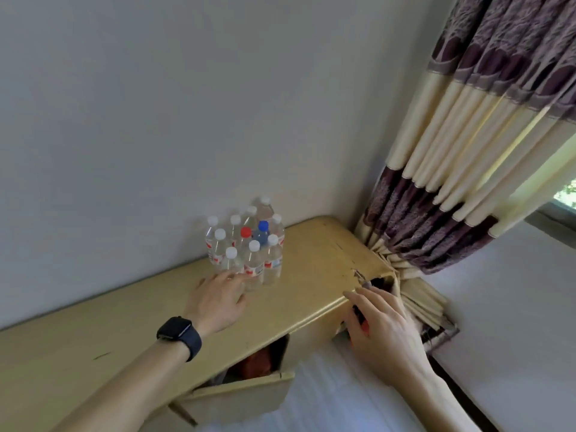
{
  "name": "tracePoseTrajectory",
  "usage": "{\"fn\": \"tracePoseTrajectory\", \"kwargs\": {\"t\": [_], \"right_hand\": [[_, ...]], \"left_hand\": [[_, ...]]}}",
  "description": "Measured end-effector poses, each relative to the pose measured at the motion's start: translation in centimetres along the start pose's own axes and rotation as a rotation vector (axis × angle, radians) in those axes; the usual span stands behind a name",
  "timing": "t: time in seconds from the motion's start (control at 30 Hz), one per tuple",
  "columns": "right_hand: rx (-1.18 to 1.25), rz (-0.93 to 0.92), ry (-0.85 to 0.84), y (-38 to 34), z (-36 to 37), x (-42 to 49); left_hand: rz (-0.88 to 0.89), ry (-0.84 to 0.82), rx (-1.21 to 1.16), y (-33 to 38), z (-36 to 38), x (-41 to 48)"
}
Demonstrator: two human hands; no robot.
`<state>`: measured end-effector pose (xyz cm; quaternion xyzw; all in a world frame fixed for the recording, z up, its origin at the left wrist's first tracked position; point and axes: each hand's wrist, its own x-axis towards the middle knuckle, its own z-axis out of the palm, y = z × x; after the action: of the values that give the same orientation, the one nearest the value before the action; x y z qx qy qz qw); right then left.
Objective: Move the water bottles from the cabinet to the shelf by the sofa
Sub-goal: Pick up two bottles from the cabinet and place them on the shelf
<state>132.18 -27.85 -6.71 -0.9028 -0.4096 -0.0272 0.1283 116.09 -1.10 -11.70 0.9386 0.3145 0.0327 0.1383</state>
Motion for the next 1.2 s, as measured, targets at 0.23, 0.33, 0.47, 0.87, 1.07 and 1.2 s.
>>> {"fn": "tracePoseTrajectory", "kwargs": {"t": [0.23,0.33,0.47,0.87,1.07,1.2], "right_hand": [[0.065,-0.276,-0.25,1.0,4.1,8.9],[0.084,-0.346,-0.351,-0.4,6.2,12.3],[0.118,-0.369,-0.511,-3.7,9.9,17.2],[0.073,-0.251,-0.669,-12.0,20.1,28.1],[-0.057,-0.291,-0.544,-12.8,22.0,27.5],[-0.074,-0.257,-0.547,-12.2,22.1,25.2]], "left_hand": [[-0.338,-0.057,-0.054,-0.8,1.5,0.2],[-0.452,-0.073,-0.097,-1.6,2.0,0.8],[-0.519,-0.089,-0.143,-2.7,3.0,3.2],[-0.512,-0.123,-0.185,-5.3,6.0,15.7],[-0.407,-0.162,0.072,-6.6,9.8,16.8],[-0.276,-0.044,0.136,-7.7,10.4,15.7]]}}
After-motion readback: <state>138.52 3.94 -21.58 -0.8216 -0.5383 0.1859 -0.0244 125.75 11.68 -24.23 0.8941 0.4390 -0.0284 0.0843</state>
